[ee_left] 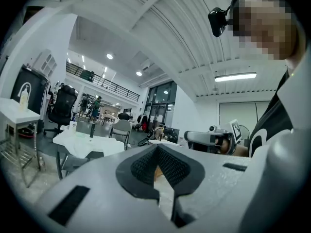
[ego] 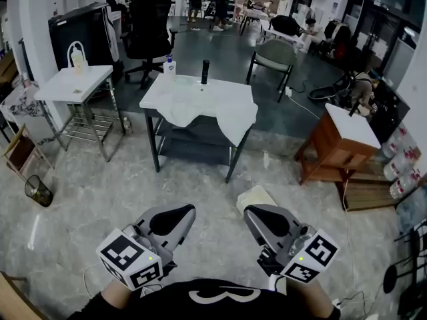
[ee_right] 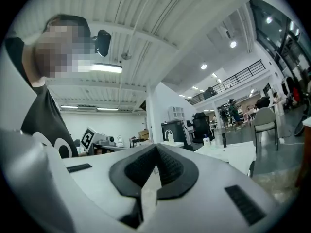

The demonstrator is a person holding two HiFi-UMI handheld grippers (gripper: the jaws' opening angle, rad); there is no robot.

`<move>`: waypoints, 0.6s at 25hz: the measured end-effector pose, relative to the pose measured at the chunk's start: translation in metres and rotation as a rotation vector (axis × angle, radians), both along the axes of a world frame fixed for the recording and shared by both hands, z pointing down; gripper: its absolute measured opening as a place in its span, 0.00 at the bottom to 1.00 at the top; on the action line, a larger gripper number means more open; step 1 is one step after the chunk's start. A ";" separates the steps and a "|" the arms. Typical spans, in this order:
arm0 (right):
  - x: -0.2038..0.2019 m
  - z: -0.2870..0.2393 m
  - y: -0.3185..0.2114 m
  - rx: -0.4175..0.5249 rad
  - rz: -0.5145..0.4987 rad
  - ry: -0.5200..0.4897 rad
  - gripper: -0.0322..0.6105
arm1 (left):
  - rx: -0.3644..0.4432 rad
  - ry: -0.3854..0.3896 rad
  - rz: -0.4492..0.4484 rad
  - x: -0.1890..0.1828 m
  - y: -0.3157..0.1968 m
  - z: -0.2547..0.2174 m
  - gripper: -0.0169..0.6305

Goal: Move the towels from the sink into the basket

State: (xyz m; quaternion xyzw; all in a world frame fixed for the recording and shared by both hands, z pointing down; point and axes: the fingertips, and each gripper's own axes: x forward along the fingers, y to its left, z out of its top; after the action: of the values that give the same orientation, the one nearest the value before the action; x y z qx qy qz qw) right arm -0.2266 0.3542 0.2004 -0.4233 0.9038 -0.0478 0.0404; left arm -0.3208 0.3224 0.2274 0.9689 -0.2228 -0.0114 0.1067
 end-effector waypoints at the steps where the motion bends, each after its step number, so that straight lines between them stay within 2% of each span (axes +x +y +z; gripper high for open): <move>1: -0.001 -0.002 0.002 0.010 0.000 0.009 0.05 | 0.002 0.001 0.005 0.000 0.001 0.000 0.03; 5: 0.003 0.004 0.003 0.001 0.017 0.035 0.08 | 0.013 0.011 0.010 0.001 0.002 -0.003 0.03; 15: 0.026 0.012 -0.017 -0.010 0.122 0.115 0.43 | -0.003 0.002 0.015 0.006 -0.015 -0.001 0.03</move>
State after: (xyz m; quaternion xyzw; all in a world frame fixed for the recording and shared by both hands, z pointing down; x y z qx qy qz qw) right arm -0.2002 0.3368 0.2126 -0.4800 0.8768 -0.0255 -0.0109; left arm -0.3147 0.3072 0.2260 0.9705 -0.2152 -0.0114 0.1084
